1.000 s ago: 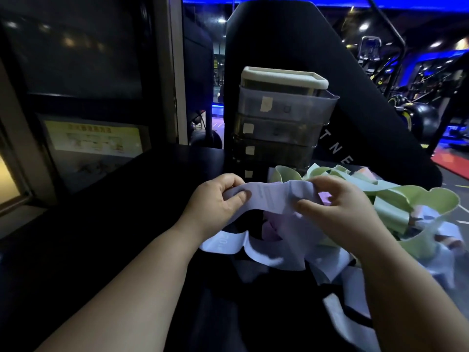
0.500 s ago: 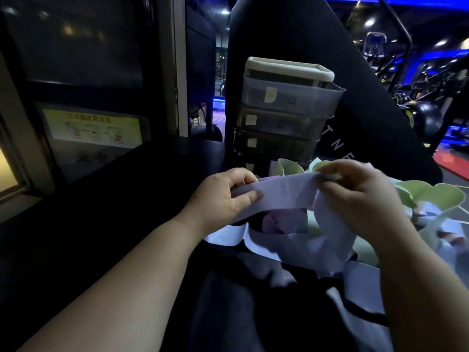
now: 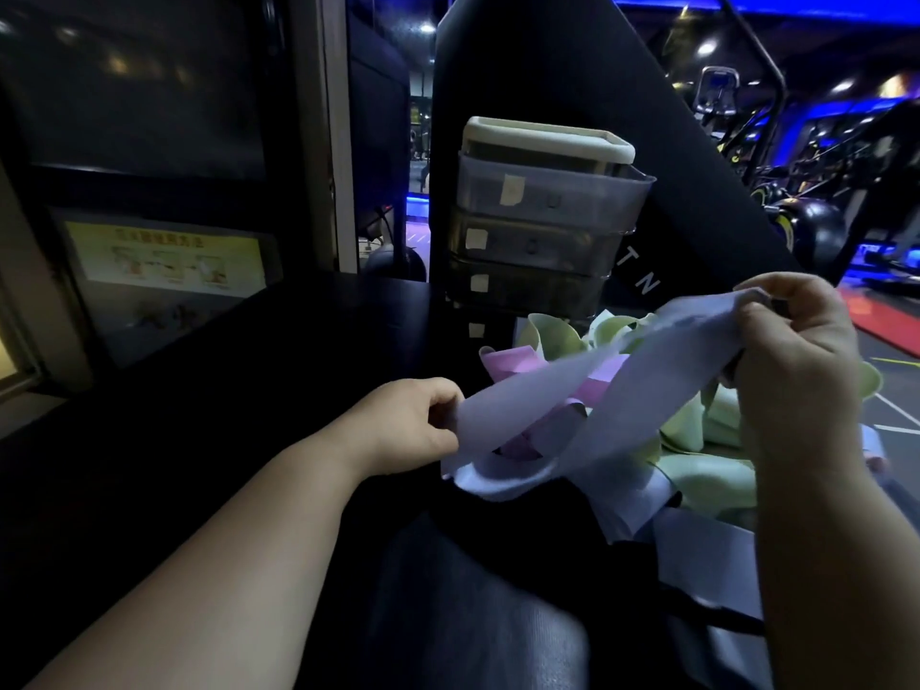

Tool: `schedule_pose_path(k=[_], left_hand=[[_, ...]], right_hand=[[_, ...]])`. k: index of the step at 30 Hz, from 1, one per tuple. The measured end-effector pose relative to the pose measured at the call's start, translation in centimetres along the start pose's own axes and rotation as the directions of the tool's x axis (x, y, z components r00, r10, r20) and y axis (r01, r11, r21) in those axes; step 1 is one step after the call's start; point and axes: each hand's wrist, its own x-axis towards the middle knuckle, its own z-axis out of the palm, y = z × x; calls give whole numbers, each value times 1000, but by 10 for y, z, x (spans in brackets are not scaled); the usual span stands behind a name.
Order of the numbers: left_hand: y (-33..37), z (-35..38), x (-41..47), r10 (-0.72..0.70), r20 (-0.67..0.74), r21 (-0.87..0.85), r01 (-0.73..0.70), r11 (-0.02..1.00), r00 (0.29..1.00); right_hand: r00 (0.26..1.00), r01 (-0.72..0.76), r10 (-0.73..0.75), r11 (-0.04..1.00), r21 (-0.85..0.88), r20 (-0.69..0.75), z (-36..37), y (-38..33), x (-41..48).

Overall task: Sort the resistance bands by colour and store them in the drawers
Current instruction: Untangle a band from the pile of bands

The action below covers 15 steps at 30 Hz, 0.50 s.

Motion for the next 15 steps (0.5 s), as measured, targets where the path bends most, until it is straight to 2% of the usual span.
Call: schedule_pose_path(k=[4,11,15], left_hand=[[-2,3,1,1,13,-2,-1,1000,1000],[-1,0,5,46,-206,-192,-87,978,977],[-1,0,8,12,-299,-187,-71,980,954]], right_hand=[[998,-63,64,996,64,-8,-4,1,3],[996,-90,89,989,117,9,-6,8,7],[995,-97,93,990,106,41,-5,11,7]])
